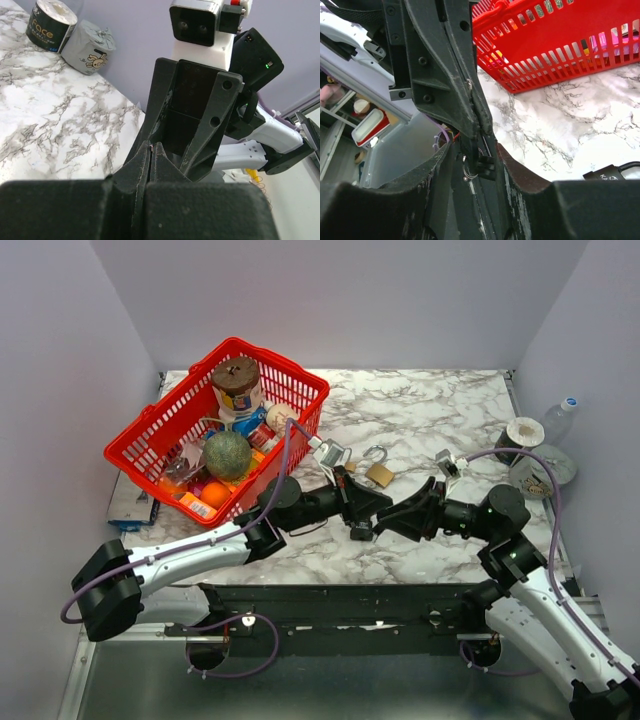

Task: Unlock with the key
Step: Adjust the key.

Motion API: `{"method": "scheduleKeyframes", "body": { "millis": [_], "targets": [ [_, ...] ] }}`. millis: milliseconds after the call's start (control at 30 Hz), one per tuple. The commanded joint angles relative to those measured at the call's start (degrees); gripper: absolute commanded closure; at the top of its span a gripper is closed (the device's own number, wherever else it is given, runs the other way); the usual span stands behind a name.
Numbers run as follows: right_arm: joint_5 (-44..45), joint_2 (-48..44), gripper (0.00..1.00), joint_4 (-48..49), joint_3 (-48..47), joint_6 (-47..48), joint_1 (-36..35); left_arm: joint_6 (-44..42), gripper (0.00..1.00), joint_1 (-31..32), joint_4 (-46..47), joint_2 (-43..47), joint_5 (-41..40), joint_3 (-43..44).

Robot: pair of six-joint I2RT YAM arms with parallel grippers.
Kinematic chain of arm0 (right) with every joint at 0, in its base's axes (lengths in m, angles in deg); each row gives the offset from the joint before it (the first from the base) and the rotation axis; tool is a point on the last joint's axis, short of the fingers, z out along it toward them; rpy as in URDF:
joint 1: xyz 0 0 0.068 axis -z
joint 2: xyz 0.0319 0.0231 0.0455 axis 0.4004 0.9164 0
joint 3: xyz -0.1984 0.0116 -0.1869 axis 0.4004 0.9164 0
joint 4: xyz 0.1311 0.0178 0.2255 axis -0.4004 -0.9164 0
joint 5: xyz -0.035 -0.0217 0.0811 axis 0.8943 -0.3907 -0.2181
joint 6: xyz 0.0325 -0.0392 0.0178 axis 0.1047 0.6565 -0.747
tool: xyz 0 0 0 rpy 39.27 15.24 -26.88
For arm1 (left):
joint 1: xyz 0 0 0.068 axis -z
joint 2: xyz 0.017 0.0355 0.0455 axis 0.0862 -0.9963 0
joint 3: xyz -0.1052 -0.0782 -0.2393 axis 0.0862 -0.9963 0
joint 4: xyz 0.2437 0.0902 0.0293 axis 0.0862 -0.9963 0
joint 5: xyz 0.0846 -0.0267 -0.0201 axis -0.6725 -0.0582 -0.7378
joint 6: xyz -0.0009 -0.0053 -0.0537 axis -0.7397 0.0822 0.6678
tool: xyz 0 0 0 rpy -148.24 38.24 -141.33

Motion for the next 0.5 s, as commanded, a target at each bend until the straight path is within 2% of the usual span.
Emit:
{"method": "scheduleKeyframes", "body": {
  "millis": [0,133,200,300,467],
  "targets": [
    [-0.74,-0.62,0.58,-1.14,0.12,2.05,0.31,-0.34,1.0,0.28,2.61,-0.96,-0.12,0.98],
    [-0.12,-0.54,0.8,-1.14,0.56,1.88,0.31,-0.43,1.0,0.28,2.08,-1.49,0.14,1.51],
    [0.14,-0.36,0.84,-1.15,0.73,1.62,0.4,-0.43,1.0,0.28,2.08,-1.23,-0.03,1.42],
    [-0.12,-0.27,0.97,-1.06,1.0,1.53,0.31,-0.69,1.0,0.28,1.56,-0.7,0.06,1.51],
    [1.89,-1.06,0.99,-0.88,1.79,1.0,0.31,-2.09,0.98,0.28,-1.94,-0.7,0.32,2.65]
  ]
}}
